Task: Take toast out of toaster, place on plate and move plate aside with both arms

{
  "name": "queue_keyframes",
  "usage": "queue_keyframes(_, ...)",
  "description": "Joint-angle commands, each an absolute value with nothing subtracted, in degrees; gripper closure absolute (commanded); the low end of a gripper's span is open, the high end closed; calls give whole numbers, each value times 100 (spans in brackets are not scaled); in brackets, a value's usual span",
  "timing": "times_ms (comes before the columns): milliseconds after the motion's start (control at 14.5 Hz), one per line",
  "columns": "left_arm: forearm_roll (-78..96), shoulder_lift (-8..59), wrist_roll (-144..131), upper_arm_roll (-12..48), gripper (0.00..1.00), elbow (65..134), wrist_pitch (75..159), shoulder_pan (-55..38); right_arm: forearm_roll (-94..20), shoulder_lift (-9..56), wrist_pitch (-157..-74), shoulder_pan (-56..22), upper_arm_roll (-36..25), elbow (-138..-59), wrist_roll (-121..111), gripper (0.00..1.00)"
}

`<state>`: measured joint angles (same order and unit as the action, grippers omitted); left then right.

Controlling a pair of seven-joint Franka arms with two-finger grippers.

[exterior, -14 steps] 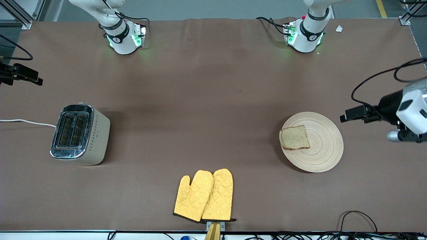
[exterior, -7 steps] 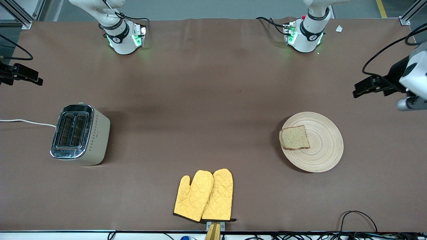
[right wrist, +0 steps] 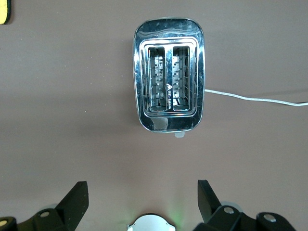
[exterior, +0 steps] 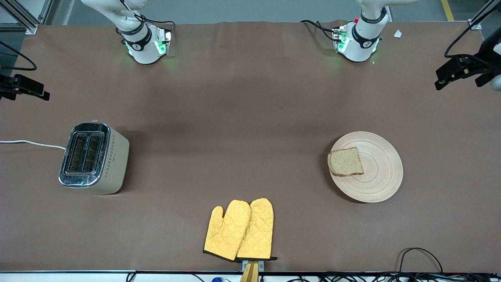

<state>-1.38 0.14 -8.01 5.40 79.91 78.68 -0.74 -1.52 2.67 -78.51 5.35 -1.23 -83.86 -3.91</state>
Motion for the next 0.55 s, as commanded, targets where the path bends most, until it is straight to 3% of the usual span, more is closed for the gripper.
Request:
queue_keyframes(0, 0, -368, -747, 431, 0, 8533, 7980, -202, -272, 141, -7893, 659, -18, -8543, -360, 0)
queue_keyframes(138, -9, -745, -756, 431, 0, 9102, 8269, -202, -264, 132, -7901, 650, -18, -8543, -360, 0)
queue_keyframes(483, -44, -765, -756, 448, 0, 9106, 8271, -167, -202, 132, -7919, 650, -18, -8543, -360, 0)
